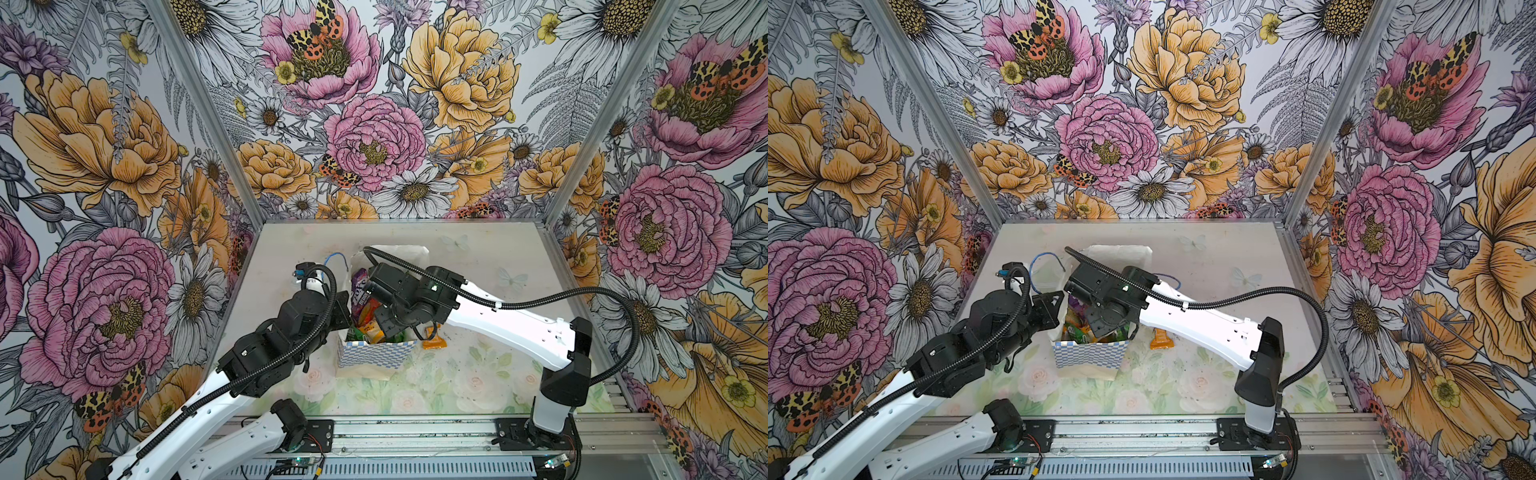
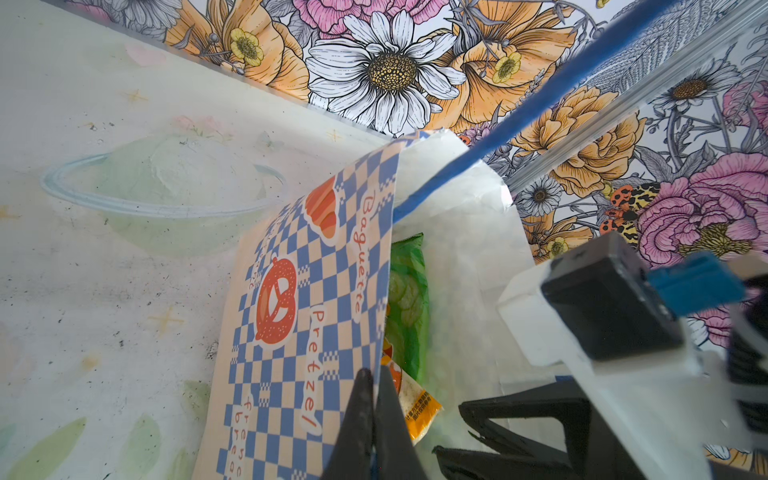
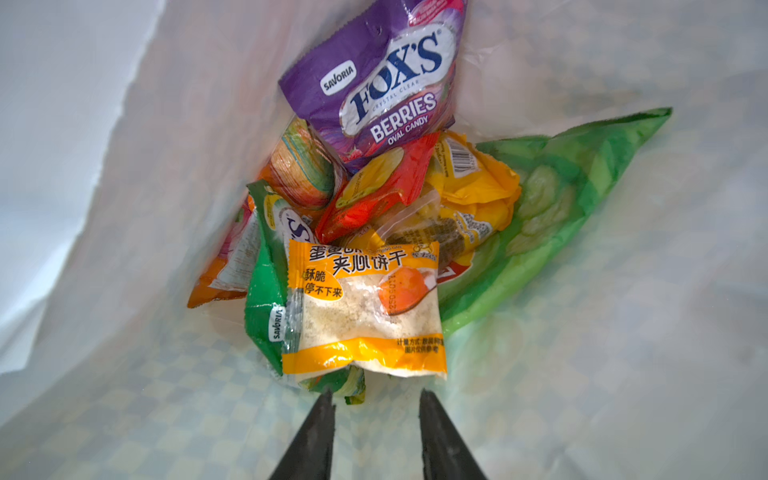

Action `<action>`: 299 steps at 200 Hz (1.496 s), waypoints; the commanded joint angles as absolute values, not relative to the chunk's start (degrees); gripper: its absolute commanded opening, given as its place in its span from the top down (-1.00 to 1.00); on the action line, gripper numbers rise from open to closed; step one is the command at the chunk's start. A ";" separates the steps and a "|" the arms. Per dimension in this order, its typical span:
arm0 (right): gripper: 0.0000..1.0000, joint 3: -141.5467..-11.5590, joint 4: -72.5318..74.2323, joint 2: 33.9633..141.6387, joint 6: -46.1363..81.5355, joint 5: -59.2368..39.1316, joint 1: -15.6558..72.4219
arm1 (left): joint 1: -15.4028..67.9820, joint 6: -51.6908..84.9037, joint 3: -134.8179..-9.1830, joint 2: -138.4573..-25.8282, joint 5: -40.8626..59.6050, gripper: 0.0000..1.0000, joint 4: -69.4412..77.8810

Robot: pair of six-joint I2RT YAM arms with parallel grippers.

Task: Place the snacks into the paper bag
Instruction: 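Raise the right gripper out of the bag toward the small orange snack, then lower the right gripper onto the small orange snack and grasp it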

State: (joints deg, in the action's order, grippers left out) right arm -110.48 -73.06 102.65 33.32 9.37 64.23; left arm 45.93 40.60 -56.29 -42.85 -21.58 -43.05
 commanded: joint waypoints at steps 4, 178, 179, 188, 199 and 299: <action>0.22 -112.23 -73.19 98.45 32.92 12.49 64.68 | 45.50 41.40 -56.76 -42.31 -21.71 1.00 -39.07; -0.01 -87.73 -56.69 58.73 39.38 32.94 64.03 | 45.45 41.04 -57.21 -41.40 -21.37 1.00 -39.72; -0.01 -87.46 -56.69 58.46 39.51 33.08 64.00 | 45.44 41.04 -57.21 -41.40 -21.37 1.00 -39.72; -0.05 -84.88 -56.69 55.70 40.96 34.48 63.50 | 45.52 41.04 -57.24 -41.26 -21.19 1.00 -39.81; -0.09 -81.61 -56.69 52.55 42.97 35.70 62.72 | 45.52 41.20 -56.98 -40.97 -21.56 1.00 -39.91; -0.37 -55.68 -56.22 41.09 57.39 30.69 54.96 | 45.46 41.63 -56.56 -41.44 -21.97 1.00 -39.78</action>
State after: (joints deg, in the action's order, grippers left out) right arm -58.61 -57.34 38.76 53.71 33.61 55.51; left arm 45.93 40.62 -56.18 -42.30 -21.61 -43.48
